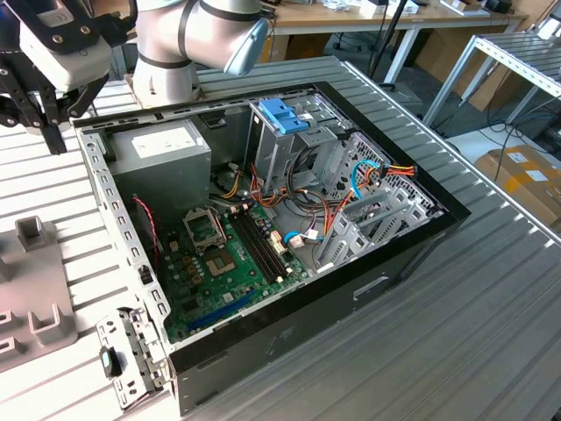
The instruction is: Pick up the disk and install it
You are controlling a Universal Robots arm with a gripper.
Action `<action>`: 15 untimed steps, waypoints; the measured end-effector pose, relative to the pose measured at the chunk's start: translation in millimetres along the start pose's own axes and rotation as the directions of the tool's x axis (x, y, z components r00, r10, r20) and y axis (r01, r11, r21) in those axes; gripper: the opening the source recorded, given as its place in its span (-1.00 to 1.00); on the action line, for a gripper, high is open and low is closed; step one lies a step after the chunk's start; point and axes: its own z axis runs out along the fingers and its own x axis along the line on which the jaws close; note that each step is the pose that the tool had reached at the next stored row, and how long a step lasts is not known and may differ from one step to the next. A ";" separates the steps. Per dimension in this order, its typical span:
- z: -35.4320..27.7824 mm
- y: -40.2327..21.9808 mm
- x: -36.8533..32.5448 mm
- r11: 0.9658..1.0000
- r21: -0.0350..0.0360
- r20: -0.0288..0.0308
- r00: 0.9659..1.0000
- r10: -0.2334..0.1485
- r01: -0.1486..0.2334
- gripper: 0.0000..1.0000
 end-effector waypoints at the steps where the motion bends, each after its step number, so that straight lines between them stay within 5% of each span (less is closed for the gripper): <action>1: -0.1 -0.2 2.7 1.000 0.000 0.000 1.000 0.000 0.000 -0.79; 3: -0.3 -0.8 10.8 1.000 0.000 0.000 1.000 0.000 0.000 -0.79; 15: -0.5 -1.3 17.6 1.000 0.000 0.000 1.000 0.000 0.000 -0.79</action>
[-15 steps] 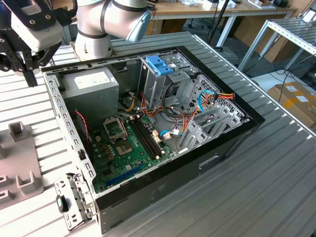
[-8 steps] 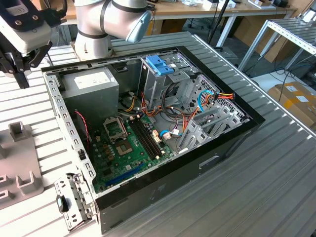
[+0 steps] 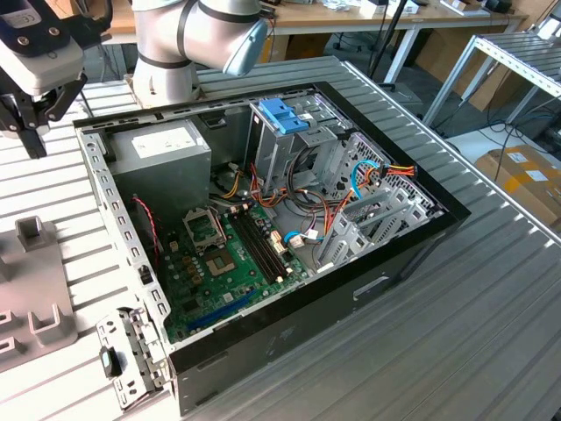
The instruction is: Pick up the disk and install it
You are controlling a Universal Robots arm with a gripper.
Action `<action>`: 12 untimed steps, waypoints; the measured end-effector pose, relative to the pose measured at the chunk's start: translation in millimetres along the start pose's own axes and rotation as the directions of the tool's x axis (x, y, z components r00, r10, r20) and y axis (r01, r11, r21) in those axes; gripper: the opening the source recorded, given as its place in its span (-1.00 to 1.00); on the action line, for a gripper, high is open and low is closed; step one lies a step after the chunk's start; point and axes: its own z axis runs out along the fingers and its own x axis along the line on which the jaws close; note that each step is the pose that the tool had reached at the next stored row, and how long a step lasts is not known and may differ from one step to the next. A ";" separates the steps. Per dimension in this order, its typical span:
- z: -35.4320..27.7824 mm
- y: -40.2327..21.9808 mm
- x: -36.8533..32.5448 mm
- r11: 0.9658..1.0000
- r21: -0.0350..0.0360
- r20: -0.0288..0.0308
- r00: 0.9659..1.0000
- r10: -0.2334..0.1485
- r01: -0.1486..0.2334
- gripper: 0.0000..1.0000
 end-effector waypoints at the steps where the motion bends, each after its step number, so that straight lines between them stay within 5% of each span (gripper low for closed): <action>1: 0.0 0.0 0.5 1.000 0.000 0.000 1.000 0.000 0.000 -0.79; 12: -0.2 -0.4 5.8 1.000 0.000 0.000 1.000 0.000 0.000 -0.79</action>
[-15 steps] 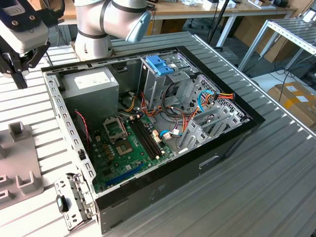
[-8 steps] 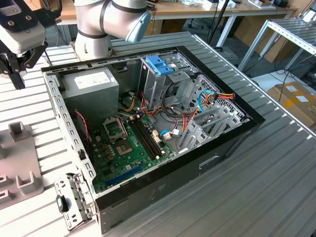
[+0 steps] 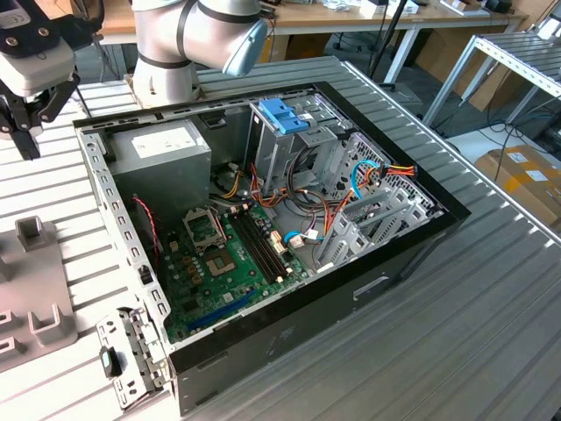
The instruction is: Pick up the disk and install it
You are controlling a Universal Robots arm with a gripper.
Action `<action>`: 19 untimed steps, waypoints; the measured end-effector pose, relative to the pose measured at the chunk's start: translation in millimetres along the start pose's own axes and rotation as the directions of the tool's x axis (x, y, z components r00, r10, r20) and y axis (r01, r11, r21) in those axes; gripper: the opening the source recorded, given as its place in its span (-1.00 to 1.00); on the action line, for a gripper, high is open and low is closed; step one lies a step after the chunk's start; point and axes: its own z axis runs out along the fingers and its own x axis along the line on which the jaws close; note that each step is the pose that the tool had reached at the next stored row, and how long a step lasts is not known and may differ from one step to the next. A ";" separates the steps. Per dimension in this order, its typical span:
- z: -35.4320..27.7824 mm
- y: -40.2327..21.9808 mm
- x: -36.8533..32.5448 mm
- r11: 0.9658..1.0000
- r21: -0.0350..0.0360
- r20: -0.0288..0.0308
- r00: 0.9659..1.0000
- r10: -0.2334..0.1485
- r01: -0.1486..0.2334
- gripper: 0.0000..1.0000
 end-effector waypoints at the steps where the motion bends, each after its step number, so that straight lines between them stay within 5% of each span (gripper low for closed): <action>1: 0.0 0.0 0.5 1.000 0.000 0.000 1.000 0.000 0.000 -0.79; 19: -0.3 -0.7 9.6 1.000 0.000 0.000 1.000 0.000 0.000 -0.79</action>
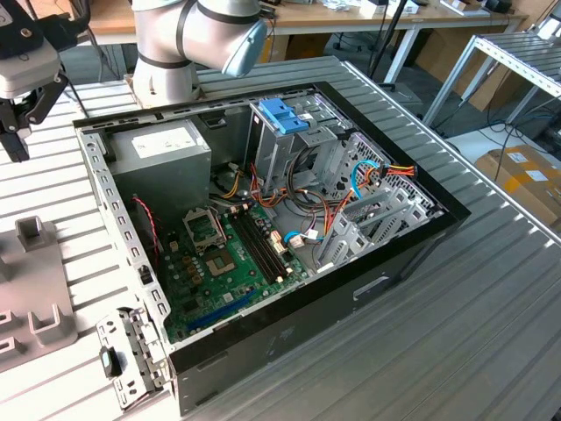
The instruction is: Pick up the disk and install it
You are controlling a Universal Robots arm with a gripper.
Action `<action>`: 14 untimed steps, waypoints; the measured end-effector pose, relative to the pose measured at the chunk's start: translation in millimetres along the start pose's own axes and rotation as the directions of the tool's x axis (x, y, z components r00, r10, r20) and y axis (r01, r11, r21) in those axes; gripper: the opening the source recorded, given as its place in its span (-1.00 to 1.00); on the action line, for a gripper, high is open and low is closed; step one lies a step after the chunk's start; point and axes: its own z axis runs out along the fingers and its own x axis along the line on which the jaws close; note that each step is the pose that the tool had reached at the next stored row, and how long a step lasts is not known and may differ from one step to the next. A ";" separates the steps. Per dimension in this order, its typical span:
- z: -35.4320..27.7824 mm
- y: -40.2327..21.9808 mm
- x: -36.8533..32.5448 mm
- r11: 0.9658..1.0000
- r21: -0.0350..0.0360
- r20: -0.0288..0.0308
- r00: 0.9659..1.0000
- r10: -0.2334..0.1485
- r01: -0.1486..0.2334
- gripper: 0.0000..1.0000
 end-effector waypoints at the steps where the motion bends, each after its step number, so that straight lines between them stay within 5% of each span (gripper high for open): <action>1: 0.0 -0.1 0.5 1.000 0.000 0.000 1.000 0.000 0.000 -0.79; 14: -0.2 -0.5 6.2 1.000 0.000 0.000 1.000 0.000 0.000 -0.79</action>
